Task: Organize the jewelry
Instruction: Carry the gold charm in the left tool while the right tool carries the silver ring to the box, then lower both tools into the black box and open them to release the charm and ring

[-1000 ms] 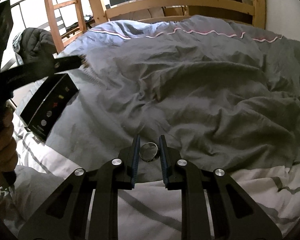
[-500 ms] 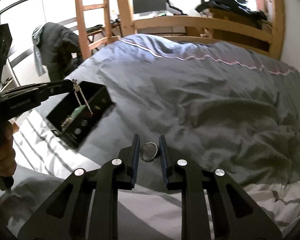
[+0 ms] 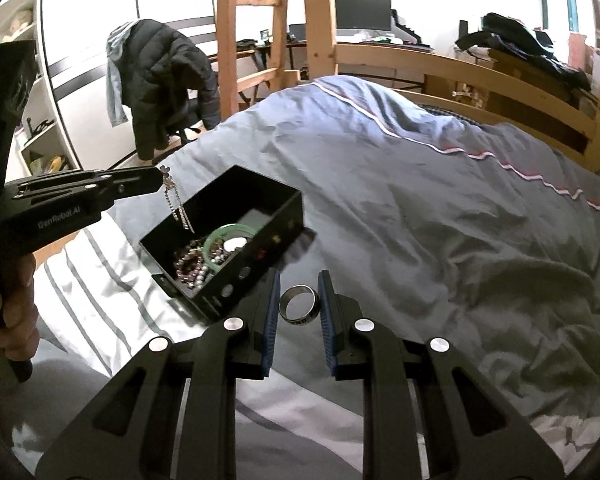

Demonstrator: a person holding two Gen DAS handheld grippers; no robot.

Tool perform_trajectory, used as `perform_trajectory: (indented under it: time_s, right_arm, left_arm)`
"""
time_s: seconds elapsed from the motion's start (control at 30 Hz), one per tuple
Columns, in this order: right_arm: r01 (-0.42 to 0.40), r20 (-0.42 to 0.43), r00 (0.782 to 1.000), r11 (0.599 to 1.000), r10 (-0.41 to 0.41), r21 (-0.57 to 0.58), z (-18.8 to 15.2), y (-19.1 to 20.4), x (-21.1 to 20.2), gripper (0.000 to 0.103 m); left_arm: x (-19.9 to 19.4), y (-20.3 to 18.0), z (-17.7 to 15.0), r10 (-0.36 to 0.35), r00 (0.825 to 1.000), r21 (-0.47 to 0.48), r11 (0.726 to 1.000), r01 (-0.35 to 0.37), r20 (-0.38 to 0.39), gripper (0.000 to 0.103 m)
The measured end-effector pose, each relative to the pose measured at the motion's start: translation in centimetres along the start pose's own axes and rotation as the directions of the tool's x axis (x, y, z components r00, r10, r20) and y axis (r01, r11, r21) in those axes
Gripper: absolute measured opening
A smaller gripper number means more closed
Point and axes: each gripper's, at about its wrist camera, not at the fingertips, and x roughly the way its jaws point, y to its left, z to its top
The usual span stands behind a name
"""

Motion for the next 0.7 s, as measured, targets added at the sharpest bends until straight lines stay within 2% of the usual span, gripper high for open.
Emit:
perform_trajectory:
  time_s: [0.33,0.47,0.7]
  right_arm:
    - [-0.043,-0.005,0.999,0.997,0.043,-0.057,1.9,3.7,2.4,0.02]
    - [-0.056,-0.008,0.998,0.996,0.056,-0.069,2.5,4.5,3.4,0.02]
    - [-0.077,-0.023,0.997,0.994,0.076,-0.083,3.1,5.7,5.5,0.02]
  left_arm:
    - [1.3,2.9,-0.6,-0.012,0.999,-0.058,0.998,0.01,-0.037,0.002]
    - [2.0,3.6,-0.4,-0.043,0.998,-0.076,0.996,0.039,-0.055,0.002]
    - [3.3,4.6,-0.6,-0.046,0.994,-0.088,0.995,0.038,-0.098,0.002]
